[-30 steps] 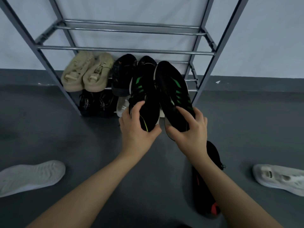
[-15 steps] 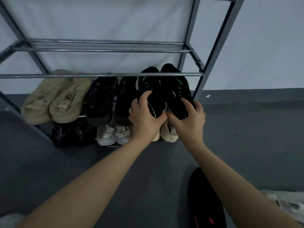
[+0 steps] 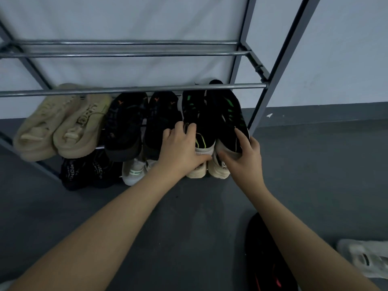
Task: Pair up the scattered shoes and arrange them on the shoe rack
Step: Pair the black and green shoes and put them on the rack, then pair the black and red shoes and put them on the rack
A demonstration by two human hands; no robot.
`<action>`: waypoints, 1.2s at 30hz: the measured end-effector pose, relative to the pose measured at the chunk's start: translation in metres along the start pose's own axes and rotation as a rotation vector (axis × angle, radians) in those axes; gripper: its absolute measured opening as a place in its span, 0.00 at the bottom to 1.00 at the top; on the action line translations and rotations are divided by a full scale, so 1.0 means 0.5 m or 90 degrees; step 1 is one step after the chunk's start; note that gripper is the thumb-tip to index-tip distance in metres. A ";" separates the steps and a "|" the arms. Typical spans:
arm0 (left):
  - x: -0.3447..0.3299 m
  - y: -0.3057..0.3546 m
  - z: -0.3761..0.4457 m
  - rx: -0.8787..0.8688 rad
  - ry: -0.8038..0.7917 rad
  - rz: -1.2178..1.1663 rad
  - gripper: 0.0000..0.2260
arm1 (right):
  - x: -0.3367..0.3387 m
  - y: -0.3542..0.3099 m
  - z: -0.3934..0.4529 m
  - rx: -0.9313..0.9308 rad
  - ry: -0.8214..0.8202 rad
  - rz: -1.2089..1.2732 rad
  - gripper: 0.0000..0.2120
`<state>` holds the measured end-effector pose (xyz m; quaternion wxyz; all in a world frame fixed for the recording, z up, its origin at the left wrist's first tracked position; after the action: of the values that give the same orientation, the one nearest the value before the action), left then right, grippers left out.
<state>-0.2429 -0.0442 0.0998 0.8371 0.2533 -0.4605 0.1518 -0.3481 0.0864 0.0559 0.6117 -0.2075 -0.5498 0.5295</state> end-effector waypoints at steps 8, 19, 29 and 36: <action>-0.023 -0.001 -0.022 0.023 0.109 -0.053 0.31 | -0.011 -0.022 0.012 0.084 0.080 -0.085 0.26; -0.019 -0.011 -0.041 0.028 0.025 0.080 0.33 | 0.001 -0.022 0.009 0.095 -0.006 -0.277 0.30; 0.062 0.064 -0.165 -0.131 -0.016 -0.029 0.22 | 0.124 -0.053 -0.124 0.096 0.019 -0.178 0.18; -0.037 0.157 -0.303 -0.056 -0.251 -0.138 0.22 | 0.201 0.123 -0.227 -0.117 -0.020 -0.222 0.16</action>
<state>-0.1857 0.1055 0.0386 0.7526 0.2893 -0.5914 -0.0115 -0.2893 0.2336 0.0147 0.6640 -0.1554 -0.6332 0.3662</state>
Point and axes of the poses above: each hand's wrist, its own z-axis towards the middle knuckle, its own x-axis out of the back of the hand, y = z × x, the point moved 4 cm from there along z, towards the middle knuckle, and after that the axes turned 14 degrees about y, right-handed, at the moved point
